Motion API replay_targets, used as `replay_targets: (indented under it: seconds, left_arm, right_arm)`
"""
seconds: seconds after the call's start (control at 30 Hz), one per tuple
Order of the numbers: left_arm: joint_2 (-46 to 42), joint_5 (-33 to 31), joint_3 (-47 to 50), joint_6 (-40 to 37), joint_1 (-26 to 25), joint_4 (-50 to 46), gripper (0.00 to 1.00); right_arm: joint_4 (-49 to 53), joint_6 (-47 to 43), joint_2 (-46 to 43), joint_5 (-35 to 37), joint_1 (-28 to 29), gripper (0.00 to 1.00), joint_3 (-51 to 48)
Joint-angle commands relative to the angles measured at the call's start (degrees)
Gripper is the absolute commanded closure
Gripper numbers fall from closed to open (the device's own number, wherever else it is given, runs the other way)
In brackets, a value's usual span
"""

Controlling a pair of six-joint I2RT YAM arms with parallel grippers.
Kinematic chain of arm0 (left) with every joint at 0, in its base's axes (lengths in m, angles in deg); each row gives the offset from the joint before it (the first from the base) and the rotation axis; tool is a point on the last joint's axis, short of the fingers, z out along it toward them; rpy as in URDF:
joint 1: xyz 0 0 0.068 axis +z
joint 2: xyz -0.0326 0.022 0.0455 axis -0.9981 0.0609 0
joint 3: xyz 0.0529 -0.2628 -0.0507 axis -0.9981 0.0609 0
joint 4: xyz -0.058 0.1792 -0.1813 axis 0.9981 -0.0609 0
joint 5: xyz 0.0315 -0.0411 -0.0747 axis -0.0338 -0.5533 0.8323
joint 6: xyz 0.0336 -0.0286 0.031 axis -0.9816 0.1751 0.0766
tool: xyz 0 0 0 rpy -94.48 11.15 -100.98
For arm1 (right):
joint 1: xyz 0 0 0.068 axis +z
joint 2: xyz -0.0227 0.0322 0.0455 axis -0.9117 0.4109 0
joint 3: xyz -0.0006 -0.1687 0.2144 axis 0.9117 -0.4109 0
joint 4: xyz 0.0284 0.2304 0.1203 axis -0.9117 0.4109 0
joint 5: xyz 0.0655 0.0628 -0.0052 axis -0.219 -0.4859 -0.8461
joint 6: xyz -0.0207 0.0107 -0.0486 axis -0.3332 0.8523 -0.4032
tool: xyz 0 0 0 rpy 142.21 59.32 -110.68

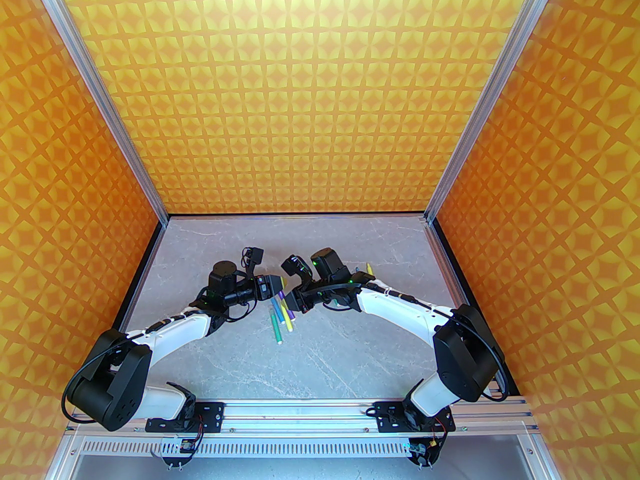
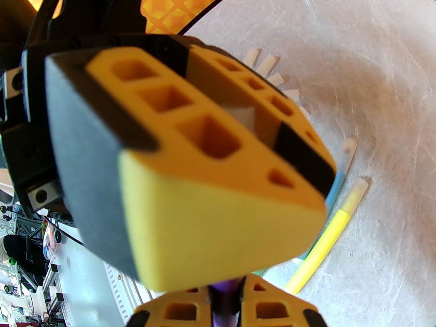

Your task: Open the pen caps

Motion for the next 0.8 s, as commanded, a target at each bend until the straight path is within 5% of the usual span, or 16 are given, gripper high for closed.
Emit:
replay_targets:
  seconds: [0.0, 0.17, 0.37, 0.77]
  left_arm:
    - [-0.1, 1.2, -1.1, 0.2, -0.4, 1.6, 0.83]
    - [-0.4, 1.2, -1.3, 1.1, -0.4, 2.2, 0.99]
    - [-0.5, 1.2, -2.1, 1.8, -0.4, 2.3, 1.0]
    - [-0.3, 0.5, -3.3, 2.7, 0.2, 2.1, 1.0]
  right_arm:
    - [-1.6, 0.7, -1.5, 0.6, 0.2, 0.85, -0.3]
    - [-3.0, 1.1, -0.9, 0.5, 0.1, 0.66, -1.7]
    - [-7.4, 3.2, -0.7, -0.8, 0.2, 0.65, -4.4]
    - [-7.6, 1.9, -2.9, -1.3, 0.2, 0.9, -8.5]
